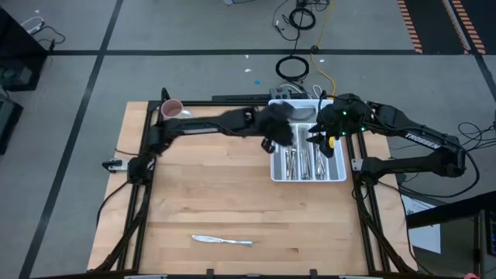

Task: Sort silverware
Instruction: Put the silver table knife into the silverware tray

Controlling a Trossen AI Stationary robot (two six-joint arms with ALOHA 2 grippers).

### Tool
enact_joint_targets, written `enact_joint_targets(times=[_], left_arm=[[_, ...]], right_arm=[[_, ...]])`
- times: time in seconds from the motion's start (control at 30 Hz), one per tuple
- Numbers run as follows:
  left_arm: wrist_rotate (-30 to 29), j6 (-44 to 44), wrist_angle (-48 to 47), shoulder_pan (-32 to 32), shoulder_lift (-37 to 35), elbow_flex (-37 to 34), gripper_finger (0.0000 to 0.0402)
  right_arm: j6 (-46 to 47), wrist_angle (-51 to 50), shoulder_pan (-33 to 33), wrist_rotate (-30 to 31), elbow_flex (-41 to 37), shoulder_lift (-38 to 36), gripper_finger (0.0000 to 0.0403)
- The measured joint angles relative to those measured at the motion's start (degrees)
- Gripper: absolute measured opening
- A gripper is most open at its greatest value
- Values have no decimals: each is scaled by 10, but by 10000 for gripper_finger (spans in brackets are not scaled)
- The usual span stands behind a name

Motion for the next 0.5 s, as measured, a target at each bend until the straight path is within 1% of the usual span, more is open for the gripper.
enact_joint_targets(times=[0.07, 0.1, 0.13, 0.17, 0.23, 0.27, 0.37, 0.4, 0.5], left_arm=[[-6, -200, -66, -3, -44, 0, 26], [4, -298, -118, -4, -69, 0, 26], [29, -378, -183, -4, -91, 0, 26], [63, -431, -256, -3, -112, 1, 26], [135, -494, -410, -3, -144, 1, 26], [153, -523, -472, -8, -152, 1, 26], [159, -587, -593, -44, -172, -20, 26], [159, -600, -601, -60, -182, -34, 27], [179, -642, -561, -119, -228, -104, 27]], right_arm=[[12, 1, 0, -1, 0, 0, 169], [18, 1, 0, -1, 0, 0, 169], [22, 1, 0, -2, 0, 0, 169], [23, 1, 0, -3, 0, 0, 169], [23, 1, 0, -3, 0, 0, 169], [21, 2, 0, -3, 0, 0, 169], [11, 15, 0, -3, 0, 1, 169], [10, 24, 0, -3, 0, 1, 169], [9, 52, 1, -6, 0, 5, 169]])
